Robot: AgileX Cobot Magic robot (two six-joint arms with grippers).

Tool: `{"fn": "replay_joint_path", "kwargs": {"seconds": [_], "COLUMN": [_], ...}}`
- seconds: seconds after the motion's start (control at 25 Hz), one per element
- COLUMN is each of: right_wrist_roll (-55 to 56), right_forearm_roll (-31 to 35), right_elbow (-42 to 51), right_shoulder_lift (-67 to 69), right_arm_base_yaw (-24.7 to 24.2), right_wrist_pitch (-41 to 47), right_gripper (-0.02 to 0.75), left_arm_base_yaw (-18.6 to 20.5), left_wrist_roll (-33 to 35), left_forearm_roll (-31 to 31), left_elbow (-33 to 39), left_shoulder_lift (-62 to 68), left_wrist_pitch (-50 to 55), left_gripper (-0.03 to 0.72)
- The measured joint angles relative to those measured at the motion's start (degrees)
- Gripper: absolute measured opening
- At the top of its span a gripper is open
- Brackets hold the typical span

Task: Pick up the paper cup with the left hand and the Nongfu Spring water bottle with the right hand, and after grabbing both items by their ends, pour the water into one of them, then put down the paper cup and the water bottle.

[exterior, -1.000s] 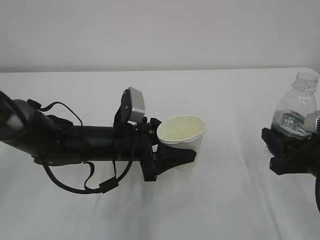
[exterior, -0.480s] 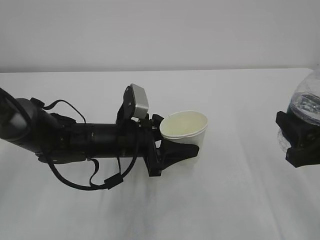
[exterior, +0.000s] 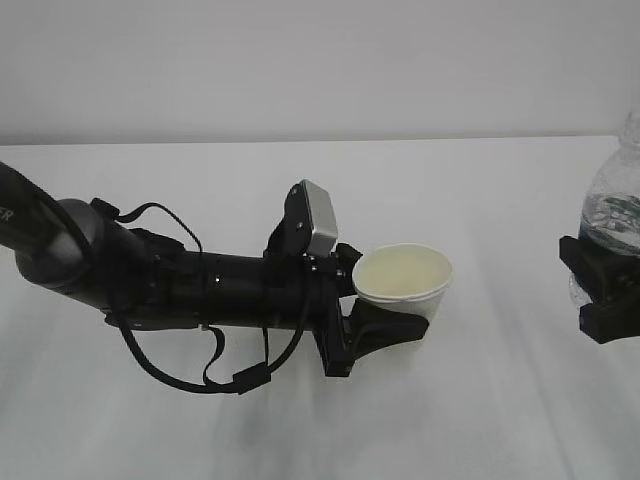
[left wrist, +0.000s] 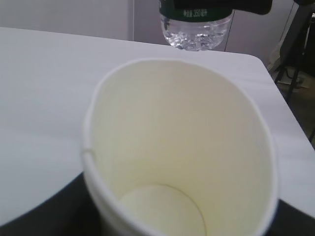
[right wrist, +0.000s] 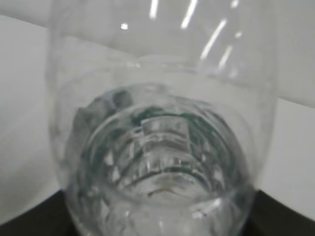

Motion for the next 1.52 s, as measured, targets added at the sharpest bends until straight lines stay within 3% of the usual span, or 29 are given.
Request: {"fn": "replay_joint_path", "kwargs": {"seconds": [1.52], "right_wrist_roll": [-24.6], "right_forearm_roll": [2.9], "right_elbow": [-4.8], "right_shoulder_lift": [4.3], "right_arm_base_yaw": [0.0], "right_wrist_pitch": [3.0], "right_gripper": [0.429], "left_arm_base_yaw": [-1.0], "left_wrist_roll": [-1.5], "left_forearm_roll": [2.0], "left_elbow": [-1.5], "left_shoulder_lift": [0.0], "left_wrist_pitch": [-0.5], "left_gripper": [0.449]}}
